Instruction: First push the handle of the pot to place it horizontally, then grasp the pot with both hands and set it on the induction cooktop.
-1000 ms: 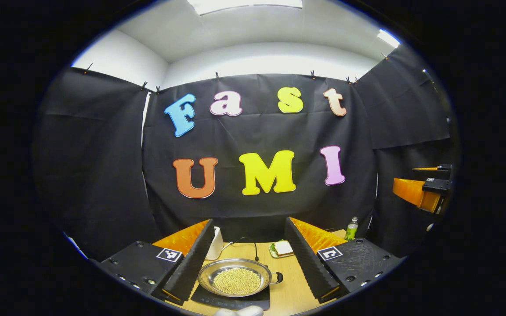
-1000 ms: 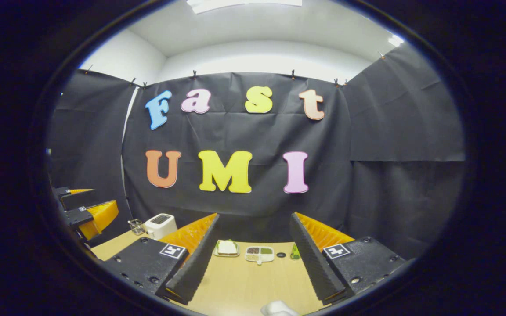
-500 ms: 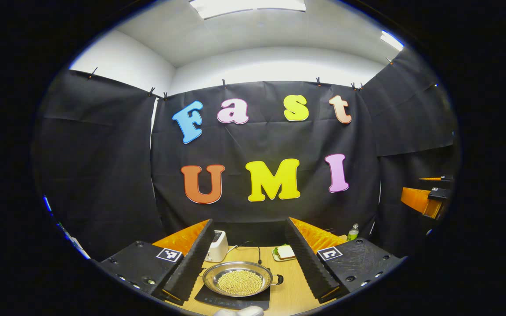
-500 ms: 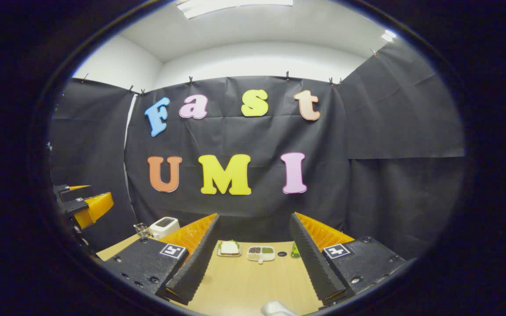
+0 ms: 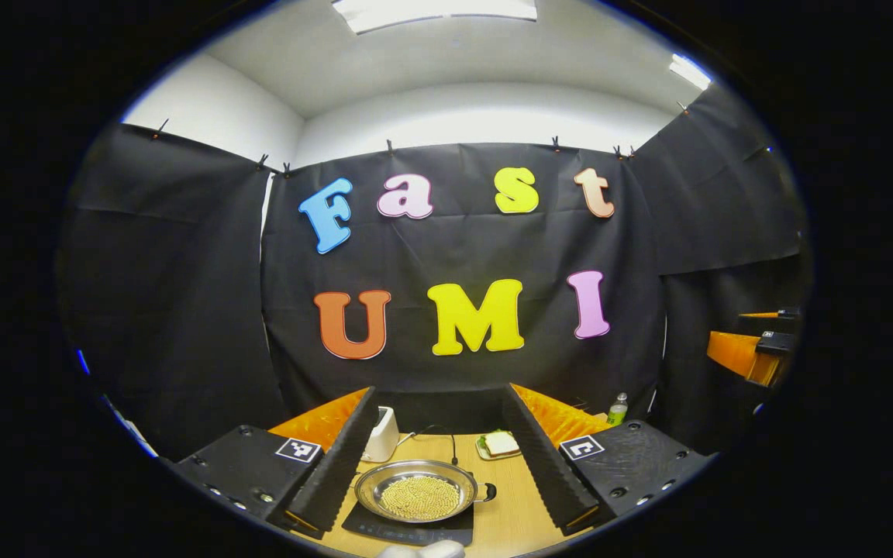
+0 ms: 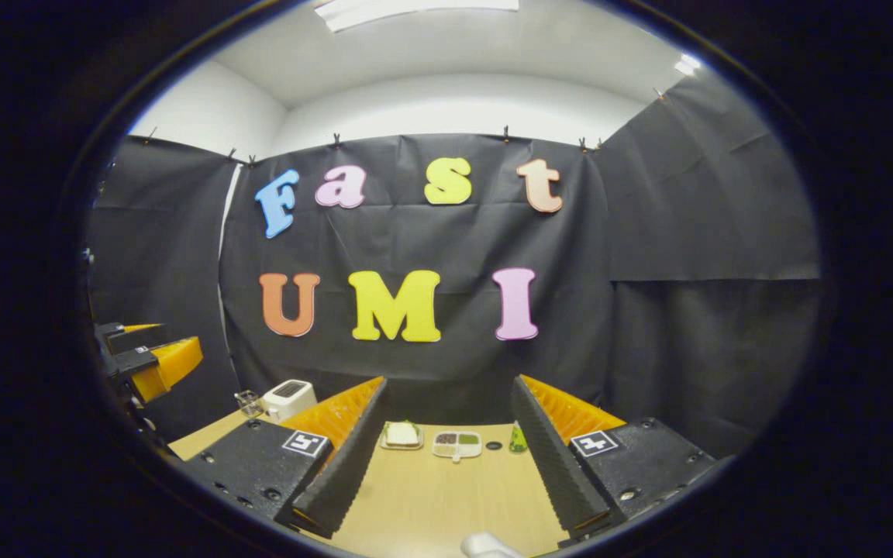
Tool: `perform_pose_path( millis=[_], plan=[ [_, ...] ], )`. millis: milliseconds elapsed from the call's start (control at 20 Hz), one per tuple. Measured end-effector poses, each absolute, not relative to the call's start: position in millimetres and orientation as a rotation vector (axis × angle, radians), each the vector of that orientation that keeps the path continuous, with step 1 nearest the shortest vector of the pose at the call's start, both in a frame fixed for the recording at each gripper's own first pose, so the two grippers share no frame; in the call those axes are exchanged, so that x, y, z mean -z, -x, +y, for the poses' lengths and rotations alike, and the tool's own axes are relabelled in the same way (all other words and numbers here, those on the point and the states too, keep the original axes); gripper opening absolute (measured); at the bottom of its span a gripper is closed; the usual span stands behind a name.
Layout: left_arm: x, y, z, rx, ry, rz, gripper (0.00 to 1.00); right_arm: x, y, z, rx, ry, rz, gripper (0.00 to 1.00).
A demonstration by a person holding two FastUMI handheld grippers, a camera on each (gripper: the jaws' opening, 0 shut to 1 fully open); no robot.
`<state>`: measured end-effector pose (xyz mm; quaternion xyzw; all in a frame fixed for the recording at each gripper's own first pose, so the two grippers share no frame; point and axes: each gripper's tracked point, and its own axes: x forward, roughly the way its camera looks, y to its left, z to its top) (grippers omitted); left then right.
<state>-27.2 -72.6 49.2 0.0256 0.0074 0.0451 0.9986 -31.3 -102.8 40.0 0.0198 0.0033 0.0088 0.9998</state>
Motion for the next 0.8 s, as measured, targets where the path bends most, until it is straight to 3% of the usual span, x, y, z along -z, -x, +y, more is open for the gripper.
perform_pose_path(
  millis=[800],
  plan=[
    [-48.1, 19.2, -93.1, -0.071, -0.05, 0.019, 0.96, -40.4, 25.6, -117.5, -0.005, -0.028, 0.003, 0.96]
  ],
)
